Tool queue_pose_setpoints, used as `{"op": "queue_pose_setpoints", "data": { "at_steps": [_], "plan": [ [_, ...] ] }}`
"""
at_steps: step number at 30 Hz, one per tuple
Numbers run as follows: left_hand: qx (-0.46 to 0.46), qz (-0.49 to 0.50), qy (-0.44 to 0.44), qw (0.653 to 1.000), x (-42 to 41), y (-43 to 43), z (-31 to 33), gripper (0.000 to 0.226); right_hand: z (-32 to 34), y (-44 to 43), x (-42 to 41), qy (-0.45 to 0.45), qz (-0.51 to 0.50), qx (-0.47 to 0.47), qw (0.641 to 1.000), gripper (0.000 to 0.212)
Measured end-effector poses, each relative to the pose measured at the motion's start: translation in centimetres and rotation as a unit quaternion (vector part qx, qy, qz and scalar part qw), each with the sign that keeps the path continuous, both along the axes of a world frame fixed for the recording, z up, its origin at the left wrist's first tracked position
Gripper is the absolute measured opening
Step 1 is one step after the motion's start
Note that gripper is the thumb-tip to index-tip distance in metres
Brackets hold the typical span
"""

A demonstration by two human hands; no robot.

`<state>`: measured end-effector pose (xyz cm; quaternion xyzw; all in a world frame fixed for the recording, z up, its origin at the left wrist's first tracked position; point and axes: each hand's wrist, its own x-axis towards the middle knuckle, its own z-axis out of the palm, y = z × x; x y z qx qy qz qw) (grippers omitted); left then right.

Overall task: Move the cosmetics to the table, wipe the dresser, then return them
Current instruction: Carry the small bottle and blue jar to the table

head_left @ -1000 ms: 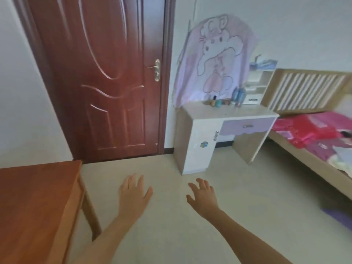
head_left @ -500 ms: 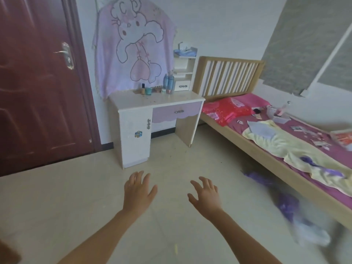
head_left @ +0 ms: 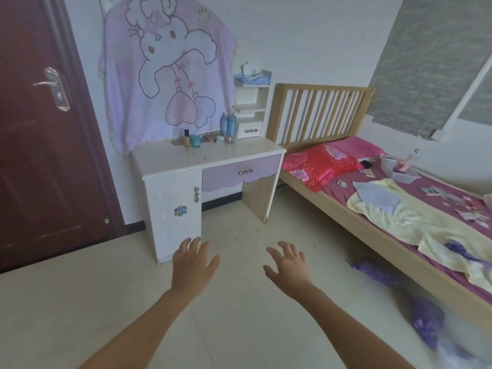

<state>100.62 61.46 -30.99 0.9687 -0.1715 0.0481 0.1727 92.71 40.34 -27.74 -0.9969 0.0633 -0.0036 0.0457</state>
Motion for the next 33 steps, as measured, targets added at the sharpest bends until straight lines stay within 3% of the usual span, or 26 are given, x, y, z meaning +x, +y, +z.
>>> {"op": "queue_pose_setpoints", "data": {
  "at_steps": [12,17,23,28,33],
  "plan": [
    [-0.061,0.017,0.012,0.998,18.0,-8.3,-0.6,0.084,-0.6,-9.3,17.5,0.013,-0.014,0.01,1.0,0.05],
    [-0.064,0.046,-0.009,0.997,26.4,-12.0,-0.7,0.078,-0.6,-13.4,27.5,-0.023,0.052,0.011,0.998,0.049],
    [-0.069,0.125,-0.031,0.989,35.3,-15.7,1.5,0.094,-0.3,-16.8,40.7,-0.067,0.146,-0.007,0.987,0.055],
    [-0.048,0.176,0.002,0.983,40.9,-14.4,0.9,0.067,-1.4,-15.3,50.0,-0.064,0.194,0.029,0.979,0.04],
    [-0.062,0.246,-0.014,0.967,47.6,-10.8,-0.3,0.086,-2.6,-11.4,58.4,-0.049,0.246,0.066,0.966,0.039]
  ]
}}
